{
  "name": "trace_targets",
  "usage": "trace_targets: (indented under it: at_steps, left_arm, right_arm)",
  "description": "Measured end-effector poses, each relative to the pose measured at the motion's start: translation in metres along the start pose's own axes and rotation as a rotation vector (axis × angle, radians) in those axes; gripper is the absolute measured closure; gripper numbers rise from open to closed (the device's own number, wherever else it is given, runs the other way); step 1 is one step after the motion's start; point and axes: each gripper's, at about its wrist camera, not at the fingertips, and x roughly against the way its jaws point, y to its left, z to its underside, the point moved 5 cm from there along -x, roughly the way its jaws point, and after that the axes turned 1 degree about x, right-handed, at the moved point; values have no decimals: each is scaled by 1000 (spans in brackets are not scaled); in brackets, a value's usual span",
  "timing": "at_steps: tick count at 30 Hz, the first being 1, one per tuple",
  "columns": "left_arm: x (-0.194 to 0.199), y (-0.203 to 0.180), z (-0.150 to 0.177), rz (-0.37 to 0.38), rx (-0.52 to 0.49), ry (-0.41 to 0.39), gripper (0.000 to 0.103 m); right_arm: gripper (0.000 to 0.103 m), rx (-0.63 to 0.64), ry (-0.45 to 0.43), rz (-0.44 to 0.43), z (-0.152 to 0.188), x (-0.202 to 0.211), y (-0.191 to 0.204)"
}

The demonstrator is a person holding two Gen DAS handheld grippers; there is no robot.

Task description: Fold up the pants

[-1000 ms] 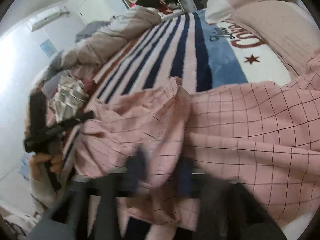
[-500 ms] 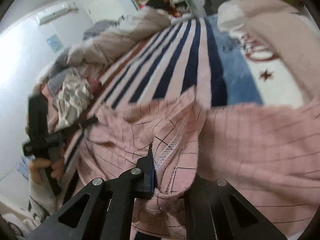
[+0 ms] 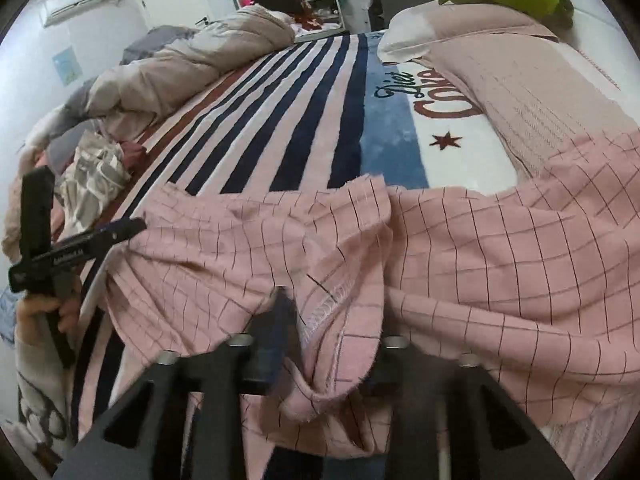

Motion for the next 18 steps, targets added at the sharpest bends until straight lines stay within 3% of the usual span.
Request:
trace_targets:
  at_steps: [4, 6, 9, 10, 13, 15, 17, 18]
  left_arm:
    - [20, -3, -5, 94, 34, -58, 31]
    - [23, -9, -5, 120, 18, -61, 31]
    - [15, -20, 0, 111, -33, -21, 31]
    - [11, -22, 2, 94, -51, -8, 31]
    - [1, -19, 7, 42, -61, 26, 31]
    - [-5, -12, 8, 22, -40, 45, 31]
    - [-5, -7, 8, 26, -19, 43, 31]
    - [-4, -7, 7, 27, -14, 35, 31]
  right_arm:
    - [65, 25, -117, 53, -16, 37, -5]
    - [66, 44, -167, 36, -27, 53, 0]
    - [85, 93, -142, -49, -36, 48, 18]
    - [87, 120, -115, -55, -38, 38, 23]
    - [87, 168, -35, -9, -36, 10, 25]
    - [87, 174, 0, 71, -33, -5, 14]
    - [80, 157, -7, 140, -34, -9, -3]
    - [70, 129, -7, 139, -37, -9, -14]
